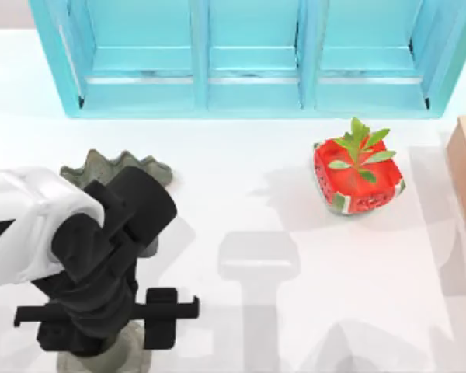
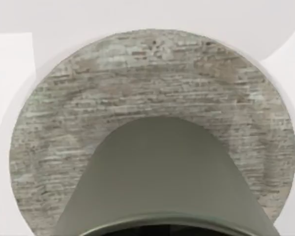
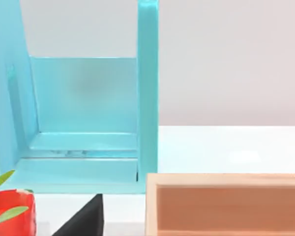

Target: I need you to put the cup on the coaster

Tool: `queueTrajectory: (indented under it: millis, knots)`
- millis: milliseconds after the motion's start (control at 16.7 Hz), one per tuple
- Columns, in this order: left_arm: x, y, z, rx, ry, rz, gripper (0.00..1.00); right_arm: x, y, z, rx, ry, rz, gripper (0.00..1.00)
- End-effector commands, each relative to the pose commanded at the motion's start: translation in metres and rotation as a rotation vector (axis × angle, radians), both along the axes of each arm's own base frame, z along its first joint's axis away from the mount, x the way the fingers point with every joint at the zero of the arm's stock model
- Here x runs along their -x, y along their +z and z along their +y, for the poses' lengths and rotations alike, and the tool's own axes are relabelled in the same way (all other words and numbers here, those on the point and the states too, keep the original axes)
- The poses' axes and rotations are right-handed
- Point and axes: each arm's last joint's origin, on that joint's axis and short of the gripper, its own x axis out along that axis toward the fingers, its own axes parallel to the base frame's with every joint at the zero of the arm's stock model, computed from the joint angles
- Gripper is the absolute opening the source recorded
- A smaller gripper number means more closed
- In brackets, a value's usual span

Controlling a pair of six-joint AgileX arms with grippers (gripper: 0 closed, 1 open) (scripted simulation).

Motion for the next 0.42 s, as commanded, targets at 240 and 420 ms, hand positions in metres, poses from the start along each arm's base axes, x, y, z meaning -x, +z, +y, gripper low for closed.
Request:
queueTrajectory:
  millis: [240,420]
  knots:
    - [0.0000,0.0000,0.0000,0.000,0.000,0.000,1.00,0.0000,0.0000,0.0000,0.000,0.000,0.000,1.00]
    - [0.0000,0.0000,0.0000,0.000,0.000,0.000,1.00,0.0000,0.0000,0.0000,0.000,0.000,0.000,1.00]
